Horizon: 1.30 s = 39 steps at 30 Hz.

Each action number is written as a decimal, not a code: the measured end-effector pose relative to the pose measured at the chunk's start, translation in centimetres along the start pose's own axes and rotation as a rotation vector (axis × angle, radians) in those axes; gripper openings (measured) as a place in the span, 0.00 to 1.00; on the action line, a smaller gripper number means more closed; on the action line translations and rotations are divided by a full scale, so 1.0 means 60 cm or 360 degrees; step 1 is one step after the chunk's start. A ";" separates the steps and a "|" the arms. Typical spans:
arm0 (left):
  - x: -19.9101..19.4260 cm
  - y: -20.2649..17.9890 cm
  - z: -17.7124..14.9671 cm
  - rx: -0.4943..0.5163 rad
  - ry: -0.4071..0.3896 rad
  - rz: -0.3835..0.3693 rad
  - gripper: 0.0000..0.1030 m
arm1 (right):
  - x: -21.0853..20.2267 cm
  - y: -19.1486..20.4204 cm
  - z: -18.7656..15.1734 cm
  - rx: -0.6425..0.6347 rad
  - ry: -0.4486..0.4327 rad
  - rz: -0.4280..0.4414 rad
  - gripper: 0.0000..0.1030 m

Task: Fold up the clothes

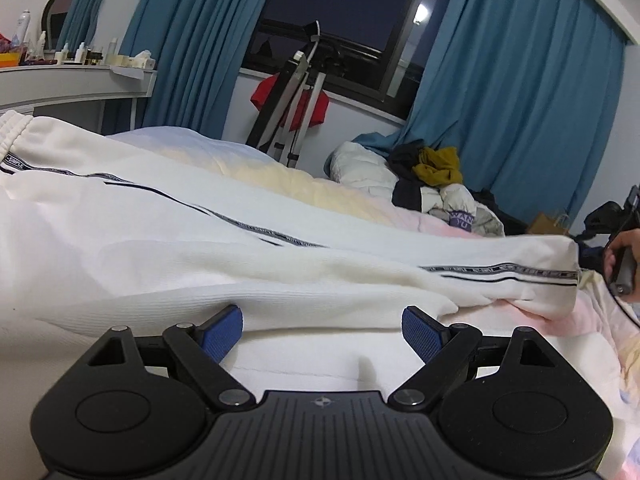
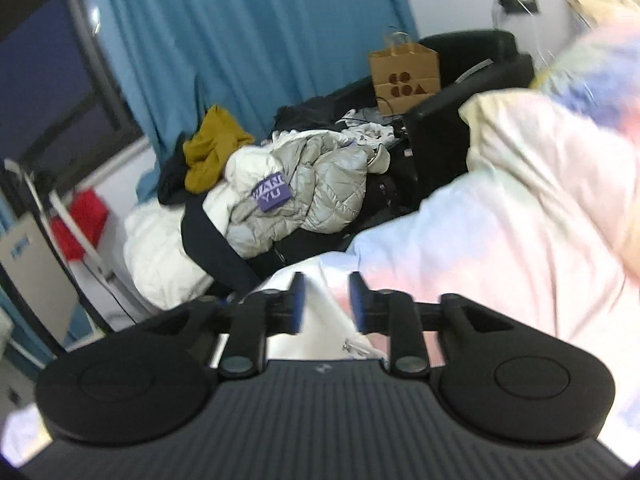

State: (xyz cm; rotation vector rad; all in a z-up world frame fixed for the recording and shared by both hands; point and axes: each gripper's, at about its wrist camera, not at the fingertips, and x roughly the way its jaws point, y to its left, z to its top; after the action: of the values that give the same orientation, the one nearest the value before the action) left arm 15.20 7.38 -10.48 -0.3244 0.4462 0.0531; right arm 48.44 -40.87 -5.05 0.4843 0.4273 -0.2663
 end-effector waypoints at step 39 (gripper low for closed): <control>0.018 0.013 -0.006 -0.0067 0.0102 -0.0030 0.86 | 0.011 -0.171 -0.122 0.0157 0.0240 -0.0336 0.11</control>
State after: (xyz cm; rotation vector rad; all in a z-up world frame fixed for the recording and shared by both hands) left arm 15.92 7.98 -11.47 -0.3726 0.5057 0.0337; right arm 43.07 -46.07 -15.24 0.5585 0.6159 -0.4579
